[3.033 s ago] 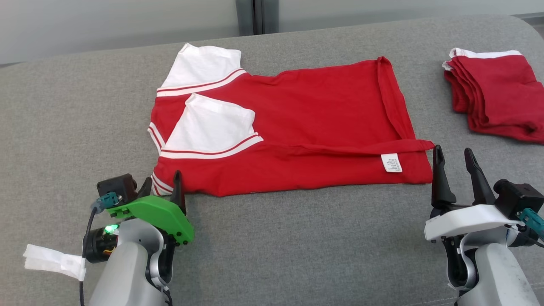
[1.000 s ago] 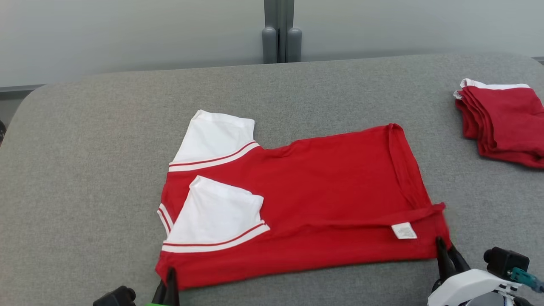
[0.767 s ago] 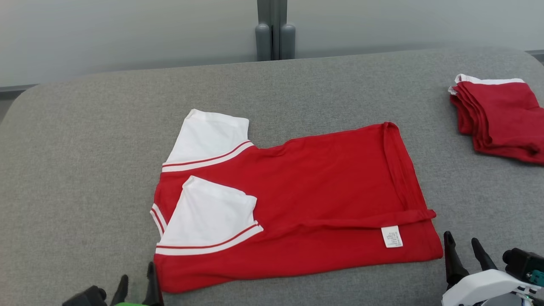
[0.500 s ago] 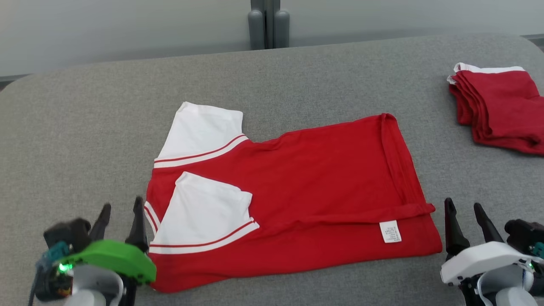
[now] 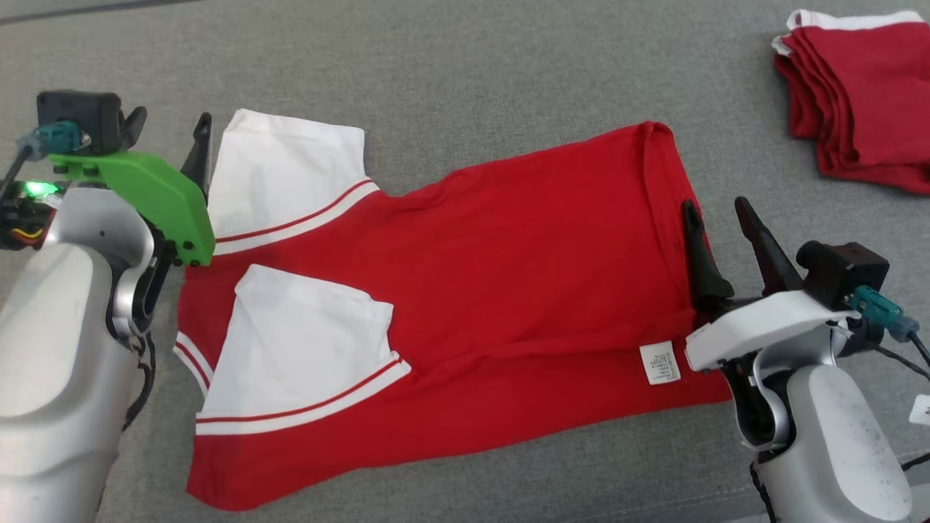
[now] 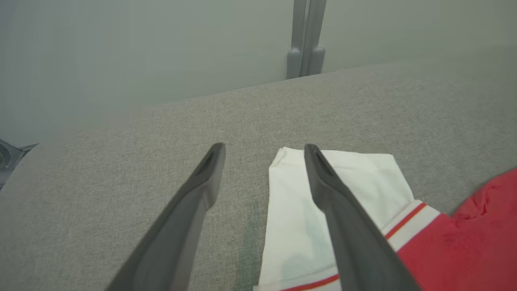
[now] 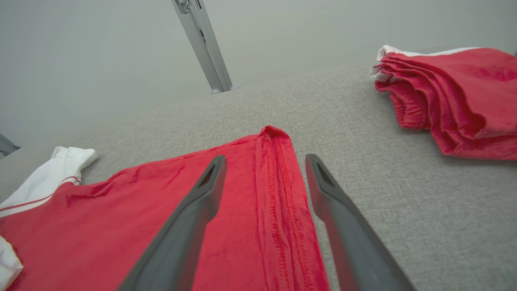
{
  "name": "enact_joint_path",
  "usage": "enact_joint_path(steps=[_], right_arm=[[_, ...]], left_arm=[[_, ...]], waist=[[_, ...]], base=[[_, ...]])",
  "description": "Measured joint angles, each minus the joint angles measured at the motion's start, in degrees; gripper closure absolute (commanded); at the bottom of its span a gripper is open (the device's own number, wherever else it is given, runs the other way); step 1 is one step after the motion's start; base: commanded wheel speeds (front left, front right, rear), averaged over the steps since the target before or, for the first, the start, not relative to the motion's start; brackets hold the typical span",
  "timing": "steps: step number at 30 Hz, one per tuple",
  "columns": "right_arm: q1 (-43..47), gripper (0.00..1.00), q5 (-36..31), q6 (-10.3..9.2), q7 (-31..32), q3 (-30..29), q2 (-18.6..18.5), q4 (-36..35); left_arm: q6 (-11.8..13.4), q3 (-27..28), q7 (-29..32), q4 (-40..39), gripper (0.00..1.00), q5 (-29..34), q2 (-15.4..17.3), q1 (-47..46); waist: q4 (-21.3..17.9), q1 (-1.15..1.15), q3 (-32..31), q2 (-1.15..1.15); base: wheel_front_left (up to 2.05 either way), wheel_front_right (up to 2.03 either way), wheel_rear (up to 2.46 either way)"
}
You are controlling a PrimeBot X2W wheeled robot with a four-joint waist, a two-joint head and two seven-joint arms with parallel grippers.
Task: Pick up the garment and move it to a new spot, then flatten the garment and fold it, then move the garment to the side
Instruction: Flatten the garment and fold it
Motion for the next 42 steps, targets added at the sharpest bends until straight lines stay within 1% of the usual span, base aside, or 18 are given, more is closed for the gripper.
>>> enact_joint_path(steps=[3, 7, 11, 14, 15, 17, 18, 21, 24, 29, 31, 34, 38, 42], right_arm=[[-2.13, 0.00, -0.02, 0.00, -0.45, 1.47, -0.01, 0.34], [-4.18, 0.00, 0.00, 0.00, -1.23, 2.82, 0.00, 0.77], [-5.34, 0.00, 0.00, 0.00, -1.76, 3.58, 0.00, 1.24], [-5.46, 0.00, 0.00, 0.00, -1.92, 3.65, 0.00, 1.33], [-5.58, 0.00, -0.03, 0.00, -1.91, 3.58, 0.00, 1.34], [-6.08, 0.00, -0.75, 0.00, -1.79, 3.21, 0.00, 1.40], [-6.36, 0.00, -1.32, 0.00, -1.56, 2.97, -0.01, 1.47], [-7.99, 0.00, -3.50, 0.00, 0.00, 2.41, -0.02, 2.19], [-11.56, 0.00, -7.17, 0.00, 2.37, 2.23, -0.35, 3.99], [-18.10, 0.00, -10.77, 0.00, 6.64, 3.10, -3.44, 9.88], [-20.51, 0.00, -11.27, 0.00, 8.86, 3.78, -4.99, 13.50], [-23.13, 0.00, -12.12, 0.00, 10.55, 5.76, -7.34, 17.72], [-25.64, 0.00, -10.53, 0.01, 12.48, 9.15, -8.64, 22.13], [-26.79, 0.00, -9.94, 0.01, 14.07, 10.27, -10.76, 25.69]], left_arm=[[-1.00, -1.04, 3.05, 3.59, 0.00, 0.68, 0.57, -3.49], [-1.56, -1.75, 6.13, 7.20, 0.00, 0.77, 1.24, -6.66], [-1.98, -1.89, 7.62, 10.12, 0.00, 0.75, 1.89, -8.51], [-2.34, -1.88, 7.62, 11.18, 0.00, 0.59, 2.07, -9.68], [-2.47, -1.88, 7.62, 11.47, 0.19, 0.47, 2.09, -10.01], [-2.68, -1.99, 7.46, 12.16, 0.78, 0.30, 2.05, -10.46], [-2.75, -2.16, 7.10, 12.34, 1.00, 0.31, 1.98, -10.50], [-3.33, -2.77, 6.10, 12.80, 1.00, 0.31, 1.09, -10.61], [-3.47, -3.20, 4.11, 13.28, 1.00, 0.27, -0.01, -10.59], [-3.78, -3.75, 0.14, 13.21, 1.00, 0.16, -2.29, -10.58], [-4.05, -4.15, -1.30, 12.85, 1.00, 0.09, -3.26, -10.55], [-4.53, -4.69, -2.80, 12.21, 1.00, -0.27, -4.39, -10.49], [-4.98, -5.69, -4.00, 11.03, 1.00, -0.41, -5.48, -10.07], [-5.14, -6.38, -4.60, 10.29, 1.00, -0.75, -6.41, -9.27]], waist=[[-1.12, 0.00, 2.72, 0.00], [-2.75, 0.00, 6.03, 0.00], [-4.64, 0.00, 8.46, 0.00], [-5.90, 0.00, 9.39, 0.00], [-6.18, 0.00, 9.57, 0.00], [-6.59, 0.00, 9.77, 0.00], [-6.60, 0.00, 9.72, 0.00], [-6.27, 0.00, 9.33, 0.00], [-5.30, 0.00, 8.61, 0.00], [-3.03, 0.00, 7.35, 0.00], [-1.77, 0.00, 6.81, 0.00], [0.17, 0.00, 6.08, 0.00], [2.73, 0.00, 5.17, 0.00], [4.61, 0.00, 4.39, 0.00]], base=[[0.00, 0.00, 0.00], [0.00, 0.00, 0.00], [0.00, 0.00, 0.00], [0.00, 0.00, 0.00], [0.00, 0.00, 0.00], [0.00, 0.00, 0.00], [0.00, 0.00, 0.00], [0.00, 0.00, 0.00], [0.00, 0.00, 0.00], [0.00, 0.00, 0.00], [0.00, 0.00, 0.00], [0.00, 0.00, 0.00], [0.00, 0.00, 0.00], [0.00, 0.00, 0.00]])
